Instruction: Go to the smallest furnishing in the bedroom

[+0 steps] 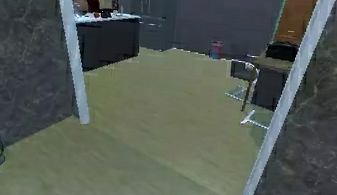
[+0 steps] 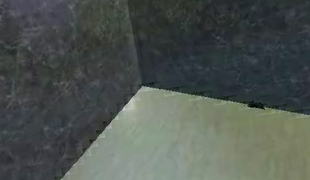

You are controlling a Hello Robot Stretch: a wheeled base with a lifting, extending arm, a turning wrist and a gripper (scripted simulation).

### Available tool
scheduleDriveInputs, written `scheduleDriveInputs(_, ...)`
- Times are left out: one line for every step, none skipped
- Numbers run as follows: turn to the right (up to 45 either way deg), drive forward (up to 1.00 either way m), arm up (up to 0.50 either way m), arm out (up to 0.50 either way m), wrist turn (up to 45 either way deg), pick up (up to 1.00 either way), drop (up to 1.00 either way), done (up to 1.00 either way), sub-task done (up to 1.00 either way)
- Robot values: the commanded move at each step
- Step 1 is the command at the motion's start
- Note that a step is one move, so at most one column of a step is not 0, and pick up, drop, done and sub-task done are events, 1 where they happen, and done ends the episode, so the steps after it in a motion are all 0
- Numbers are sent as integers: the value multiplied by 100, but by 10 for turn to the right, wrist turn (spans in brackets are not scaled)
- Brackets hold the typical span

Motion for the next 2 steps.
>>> scheduleDriveInputs(450,0,0,0,0,0,0,0,0)
scheduleDriveInputs(450,0,0,0,0,0,0,0,0)
